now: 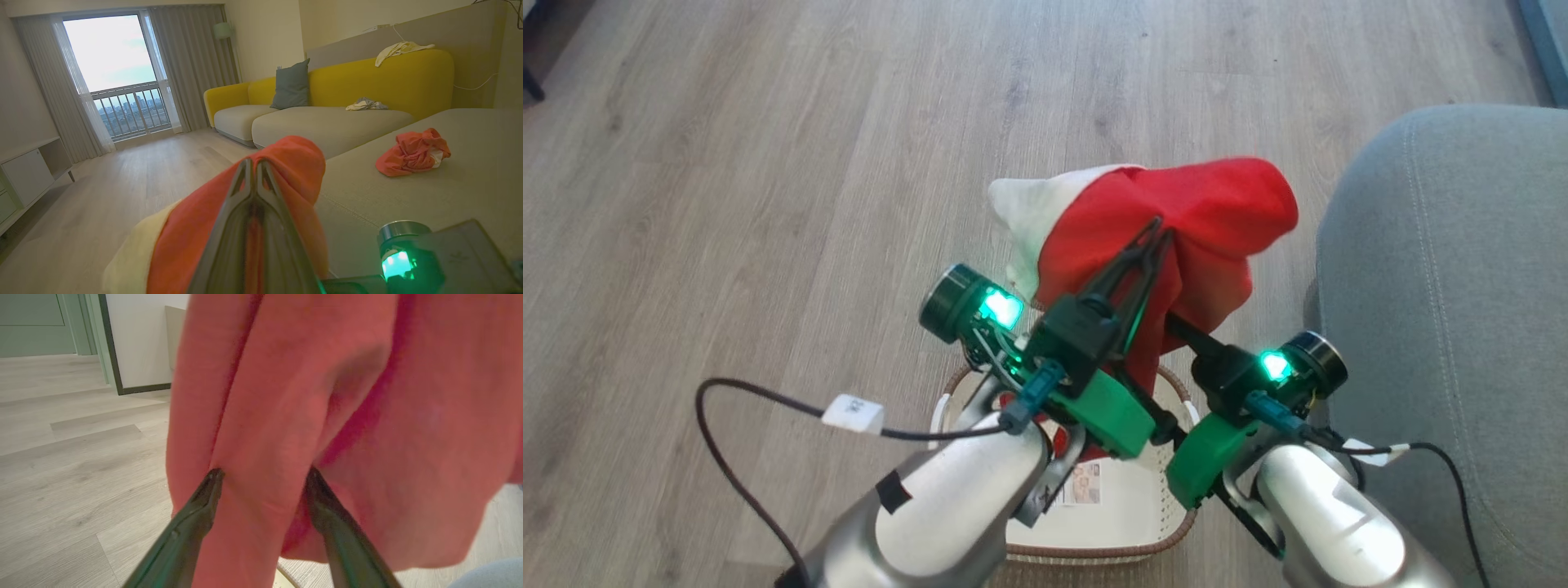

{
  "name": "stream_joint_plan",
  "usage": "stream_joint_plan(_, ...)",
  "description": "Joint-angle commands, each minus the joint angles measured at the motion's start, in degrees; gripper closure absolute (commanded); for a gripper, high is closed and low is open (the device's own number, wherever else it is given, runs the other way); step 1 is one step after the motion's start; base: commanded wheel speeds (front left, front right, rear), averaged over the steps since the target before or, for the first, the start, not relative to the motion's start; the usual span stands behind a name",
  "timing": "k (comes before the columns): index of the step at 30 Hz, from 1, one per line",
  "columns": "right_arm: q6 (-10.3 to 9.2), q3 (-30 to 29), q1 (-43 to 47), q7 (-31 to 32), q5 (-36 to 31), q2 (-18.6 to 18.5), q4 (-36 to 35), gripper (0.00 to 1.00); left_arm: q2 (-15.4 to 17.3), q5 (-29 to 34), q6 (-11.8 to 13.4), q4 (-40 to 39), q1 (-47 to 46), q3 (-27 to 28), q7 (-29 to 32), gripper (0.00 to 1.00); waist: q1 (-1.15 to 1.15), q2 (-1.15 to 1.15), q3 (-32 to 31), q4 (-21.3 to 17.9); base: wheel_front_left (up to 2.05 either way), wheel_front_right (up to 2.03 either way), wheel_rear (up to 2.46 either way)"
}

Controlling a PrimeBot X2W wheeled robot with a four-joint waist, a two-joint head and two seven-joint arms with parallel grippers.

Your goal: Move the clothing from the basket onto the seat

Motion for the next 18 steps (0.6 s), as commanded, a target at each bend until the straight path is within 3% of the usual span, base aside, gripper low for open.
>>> stream_joint_plan(1, -0.01, 0.9, -2.4, 0.0, -0.5, 1.4, -1.2, 0.00, 0.3, -0.4, 0.4, -1.5, -3.4, 1.4, -0.5, 1.00, 0.00, 0.00, -0.1, 0.2, 0.00, 0.00, 0.00)
stream_joint_plan(11, -0.01, 0.0, -4.1, 0.0, -1.8, 3.0, 1.7, 0.00, 0.3, -2.3, 0.8, -1.6, -4.3, -2.3, -0.5, 1.00, 0.00, 0.00, -0.4, 1.2, 0.00, 0.00, 0.00)
stream_joint_plan(12, -0.01, 0.1, -4.1, 0.0, -1.4, 3.1, 2.2, 0.27, 0.3, -2.4, 0.9, -1.5, -4.4, -2.5, -0.5, 1.00, 0.00, 0.00, -0.4, 1.3, 0.00, 0.00, 0.00)
stream_joint_plan(13, -0.01, 0.2, -4.2, 0.0, -0.8, 3.2, 2.4, 1.00, 0.3, -2.5, 1.0, -1.5, -4.5, -2.6, -0.5, 1.00, 0.00, 0.00, -0.5, 1.4, 0.00, 0.00, 0.00)
stream_joint_plan(18, -0.01, -0.2, -4.1, 0.0, 1.0, 3.5, 2.4, 1.00, 0.3, -2.5, 1.4, -0.9, -4.6, -2.2, -0.5, 1.00, 0.00, 0.00, -0.5, 1.5, 0.00, 0.00, 0.00)
